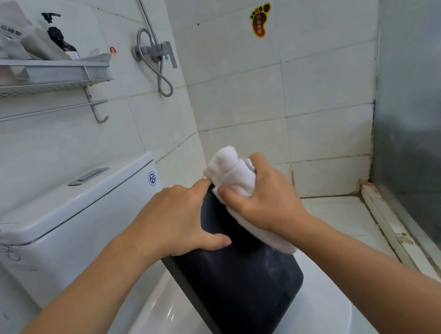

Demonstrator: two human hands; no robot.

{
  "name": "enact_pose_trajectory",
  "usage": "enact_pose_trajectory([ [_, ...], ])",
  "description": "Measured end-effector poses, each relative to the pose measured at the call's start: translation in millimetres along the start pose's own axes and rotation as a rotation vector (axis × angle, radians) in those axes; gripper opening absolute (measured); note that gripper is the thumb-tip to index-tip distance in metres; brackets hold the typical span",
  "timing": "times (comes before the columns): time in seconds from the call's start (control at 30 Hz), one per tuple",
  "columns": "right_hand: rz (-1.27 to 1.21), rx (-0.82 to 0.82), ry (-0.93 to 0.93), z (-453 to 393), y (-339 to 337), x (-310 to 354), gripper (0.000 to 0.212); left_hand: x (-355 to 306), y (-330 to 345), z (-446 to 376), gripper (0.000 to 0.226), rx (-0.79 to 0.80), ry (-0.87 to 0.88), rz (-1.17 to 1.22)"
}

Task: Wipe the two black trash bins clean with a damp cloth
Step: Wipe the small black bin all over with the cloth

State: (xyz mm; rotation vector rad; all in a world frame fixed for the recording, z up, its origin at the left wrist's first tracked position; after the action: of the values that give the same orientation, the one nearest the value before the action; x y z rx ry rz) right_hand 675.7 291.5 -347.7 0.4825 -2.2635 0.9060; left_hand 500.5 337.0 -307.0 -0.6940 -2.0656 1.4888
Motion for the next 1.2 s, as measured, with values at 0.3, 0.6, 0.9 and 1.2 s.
enact_pose_trajectory([
  [0.3, 0.016, -0.014, 0.01, -4, 1, -5, 0.049, 2, 0, 1, 0.091, 0.003, 0.001, 0.013],
  [0.6, 0.006, 0.006, -0.063, -6, 3, -8, 0.047, 3, 1, -1, 0.09, -0.003, -0.002, 0.031],
  [0.9, -0.068, -0.061, 0.17, -17, -4, -35, 0.044, 2, 2, -3, 0.096, -0.002, -0.002, 0.065],
  [1.2, -0.022, -0.035, 0.036, -5, 0, -29, 0.044, 3, 1, -1, 0.092, -0.031, 0.006, 0.08],
])
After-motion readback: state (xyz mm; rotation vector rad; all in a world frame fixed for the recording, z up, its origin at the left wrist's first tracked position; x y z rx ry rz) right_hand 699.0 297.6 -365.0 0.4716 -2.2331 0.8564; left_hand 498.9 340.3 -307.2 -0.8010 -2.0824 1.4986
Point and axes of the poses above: each hand's wrist, its own z-axis away from the middle knuckle, its own y-axis out of the palm, x = y × z, the point moved 3 cm from there along -z, towards the middle knuckle, and after that the axes turned 2 degrees about -x, right-handed, at the moved point
